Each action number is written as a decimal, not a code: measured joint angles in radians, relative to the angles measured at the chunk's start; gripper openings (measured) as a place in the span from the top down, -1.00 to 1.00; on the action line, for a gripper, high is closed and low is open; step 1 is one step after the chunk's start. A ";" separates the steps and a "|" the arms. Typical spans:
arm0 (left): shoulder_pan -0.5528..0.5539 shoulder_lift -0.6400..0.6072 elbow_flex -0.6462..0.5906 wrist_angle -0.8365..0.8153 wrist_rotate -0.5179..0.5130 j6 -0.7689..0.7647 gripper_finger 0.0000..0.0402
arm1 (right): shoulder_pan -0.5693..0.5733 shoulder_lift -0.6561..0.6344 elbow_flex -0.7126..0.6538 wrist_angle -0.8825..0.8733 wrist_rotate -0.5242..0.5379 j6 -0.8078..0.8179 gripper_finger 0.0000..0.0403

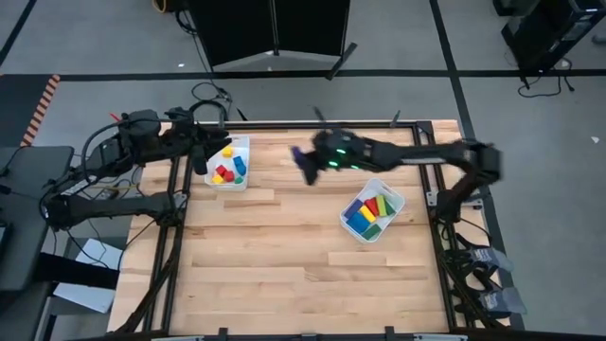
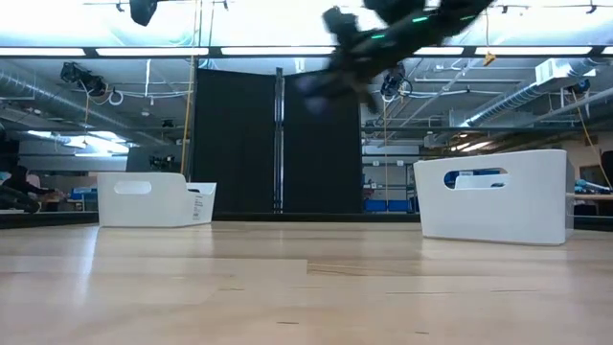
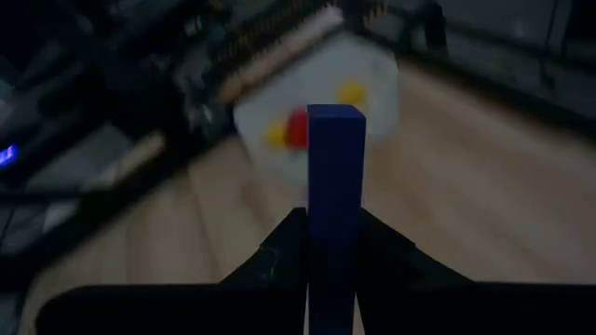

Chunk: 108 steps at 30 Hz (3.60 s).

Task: Sort blocks by size
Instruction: Put the purple rectangle block into the right white bin, then return to Home Position

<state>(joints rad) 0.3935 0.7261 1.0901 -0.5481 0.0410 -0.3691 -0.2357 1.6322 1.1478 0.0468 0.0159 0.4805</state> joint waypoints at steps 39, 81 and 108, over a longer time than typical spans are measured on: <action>-0.075 -0.210 -0.356 0.174 -0.038 0.053 0.61 | 0.186 -1.158 -0.608 -0.486 0.016 0.016 0.92; -0.077 -0.692 -1.081 0.640 -0.029 -0.007 1.00 | 0.078 -1.628 -1.142 0.000 -0.213 -0.114 0.98; -0.077 -0.677 -1.082 0.559 -0.039 0.155 0.90 | 0.078 -1.619 -1.142 -0.024 -0.010 -0.091 0.78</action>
<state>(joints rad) 0.3168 0.0486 0.0082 0.0109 0.0021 -0.2142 -0.1581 0.0135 0.0059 0.0231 0.0059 0.3897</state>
